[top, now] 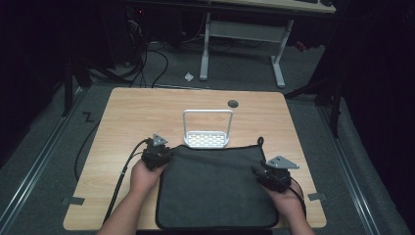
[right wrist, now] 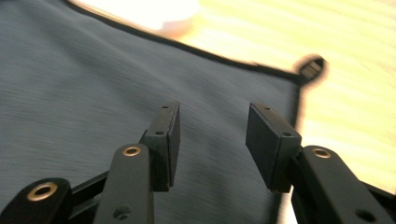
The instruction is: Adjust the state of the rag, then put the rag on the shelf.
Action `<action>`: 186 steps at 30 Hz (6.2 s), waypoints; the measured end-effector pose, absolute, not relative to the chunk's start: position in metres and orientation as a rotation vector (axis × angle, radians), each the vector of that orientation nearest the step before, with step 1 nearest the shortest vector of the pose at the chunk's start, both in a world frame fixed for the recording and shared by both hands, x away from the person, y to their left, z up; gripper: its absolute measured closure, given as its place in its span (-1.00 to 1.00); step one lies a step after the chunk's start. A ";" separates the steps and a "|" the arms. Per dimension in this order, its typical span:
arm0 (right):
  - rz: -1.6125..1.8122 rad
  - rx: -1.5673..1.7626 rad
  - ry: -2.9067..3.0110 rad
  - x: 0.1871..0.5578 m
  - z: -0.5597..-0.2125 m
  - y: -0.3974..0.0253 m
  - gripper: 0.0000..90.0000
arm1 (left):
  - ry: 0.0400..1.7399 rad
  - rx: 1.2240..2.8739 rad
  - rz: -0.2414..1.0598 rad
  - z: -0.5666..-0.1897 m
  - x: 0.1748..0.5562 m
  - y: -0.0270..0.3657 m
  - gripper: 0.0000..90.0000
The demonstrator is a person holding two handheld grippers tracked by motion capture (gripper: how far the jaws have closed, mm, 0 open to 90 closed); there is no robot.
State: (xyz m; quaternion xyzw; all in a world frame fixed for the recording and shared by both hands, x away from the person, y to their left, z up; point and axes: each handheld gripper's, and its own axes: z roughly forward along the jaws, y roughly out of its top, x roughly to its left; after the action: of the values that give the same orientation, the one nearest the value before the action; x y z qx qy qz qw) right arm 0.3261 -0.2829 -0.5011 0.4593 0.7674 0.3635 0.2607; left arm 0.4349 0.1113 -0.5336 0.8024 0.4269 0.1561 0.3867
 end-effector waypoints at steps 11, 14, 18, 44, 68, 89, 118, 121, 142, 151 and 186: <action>1.135 0.913 2.282 0.294 -0.494 -0.165 0.11 | 1.106 1.949 0.229 -0.537 0.438 0.126 0.78; 1.094 0.824 2.354 0.293 -0.499 -0.138 0.10 | 1.115 1.936 0.213 -0.538 0.438 0.127 0.77; 1.087 0.784 2.416 0.295 -0.504 -0.110 0.08 | 1.126 1.928 0.203 -0.538 0.439 0.128 0.77; 1.070 0.659 2.660 0.286 -0.531 -0.011 -0.07 | 1.115 1.926 0.225 -0.537 0.437 0.128 0.75; 1.164 0.625 2.470 0.276 -0.496 -0.040 0.84 | 1.102 1.790 0.199 -0.534 0.431 0.142 0.86; 1.219 0.528 2.408 0.271 -0.484 -0.011 0.84 | 1.148 1.623 0.189 -0.521 0.422 0.168 0.89; 1.324 0.474 2.340 0.257 -0.460 -0.006 0.83 | 1.194 1.612 0.343 -0.475 0.393 0.192 0.89; 1.320 0.521 2.328 0.257 -0.462 -0.023 0.83 | 1.178 1.625 0.337 -0.477 0.396 0.170 0.89; 1.182 0.769 2.276 0.243 -0.488 -0.151 0.81 | 1.071 1.863 0.321 -0.486 0.411 0.032 0.88; 1.148 0.843 2.272 0.240 -0.497 -0.175 0.77 | 1.041 1.916 0.323 -0.490 0.412 0.003 0.87; 1.117 0.934 2.244 0.253 -0.510 -0.196 0.34 | 1.021 1.922 0.235 -0.516 0.353 0.091 0.17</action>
State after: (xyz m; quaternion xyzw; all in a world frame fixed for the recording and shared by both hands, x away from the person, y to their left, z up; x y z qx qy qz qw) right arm 0.2526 -0.1962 -0.5098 0.3395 0.8163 0.4062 0.2311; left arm 0.3529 0.0913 -0.5160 0.7804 0.4144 0.0955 0.4584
